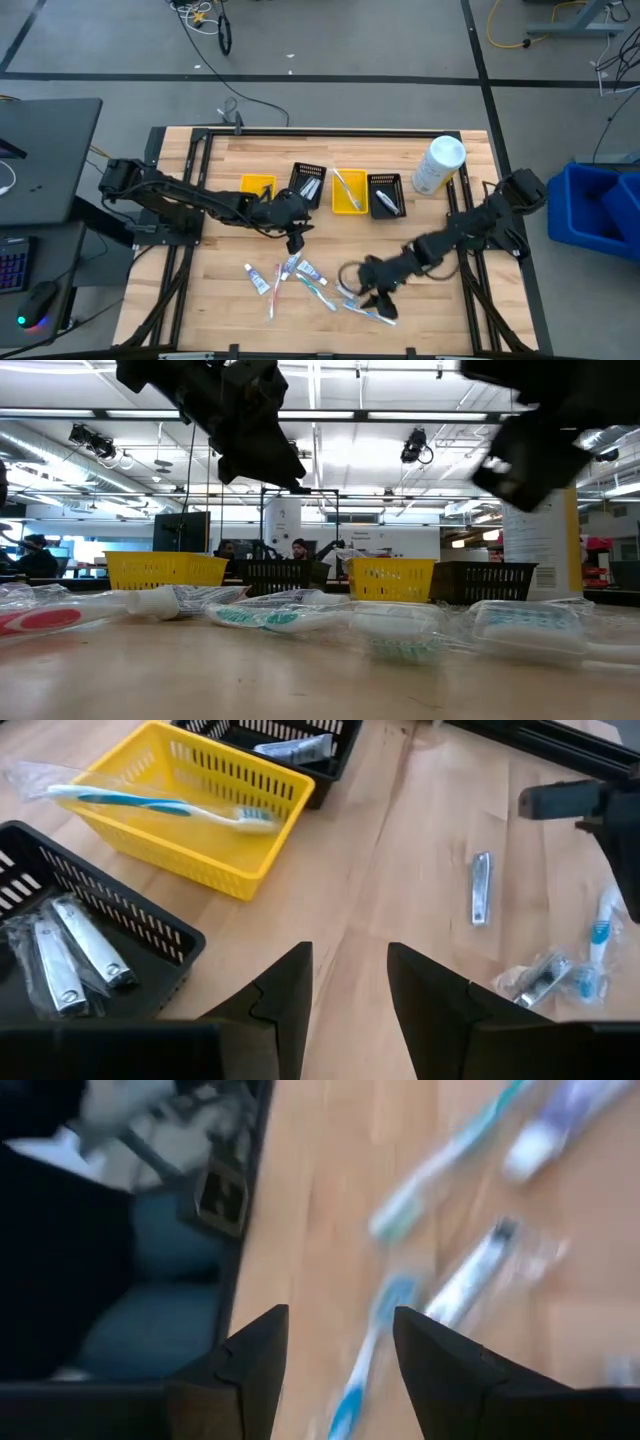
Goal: Pick & Place Travel size toiletries
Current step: Put the blue toothbrush into the right yellow bin
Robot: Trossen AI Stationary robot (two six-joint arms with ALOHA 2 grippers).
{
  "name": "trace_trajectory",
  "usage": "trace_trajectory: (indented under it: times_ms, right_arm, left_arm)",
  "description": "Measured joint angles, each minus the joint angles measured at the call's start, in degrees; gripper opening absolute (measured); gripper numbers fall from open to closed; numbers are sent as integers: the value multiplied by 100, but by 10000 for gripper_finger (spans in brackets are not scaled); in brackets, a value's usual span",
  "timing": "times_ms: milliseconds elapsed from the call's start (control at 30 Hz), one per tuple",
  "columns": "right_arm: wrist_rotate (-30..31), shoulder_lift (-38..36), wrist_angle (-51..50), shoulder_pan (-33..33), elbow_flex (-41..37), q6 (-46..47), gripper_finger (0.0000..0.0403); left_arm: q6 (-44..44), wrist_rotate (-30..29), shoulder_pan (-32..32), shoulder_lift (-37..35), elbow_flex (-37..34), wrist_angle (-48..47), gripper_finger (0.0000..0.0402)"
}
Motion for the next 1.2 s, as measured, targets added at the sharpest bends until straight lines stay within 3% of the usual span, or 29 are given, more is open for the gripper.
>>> trace_trajectory:
  times_ms: [200, 267, 567, 800, 1200]
  right_arm:
    - [1896, 167, -508, 965, 0, 615, 195]
    - [2194, 361, -243, 1169, -2, 766, 194]
    - [2232, 1363, 427, 1403, 0, 1455, 181]
    - [2371, 1562, 527, 1402, 26, 1422, 173]
    - [2370, 1584, 539, 1364, 9, 1235, 45]
  left_arm:
    - [-25, -24, -188, 0, 0, -9, 141]
    - [-69, -24, -239, 0, 0, -32, 141]
    - [-152, -64, -315, 0, -6, -131, 141]
    - [-108, -348, -309, 0, -7, -149, 142]
    - [67, -382, -308, 0, -7, -151, 142]
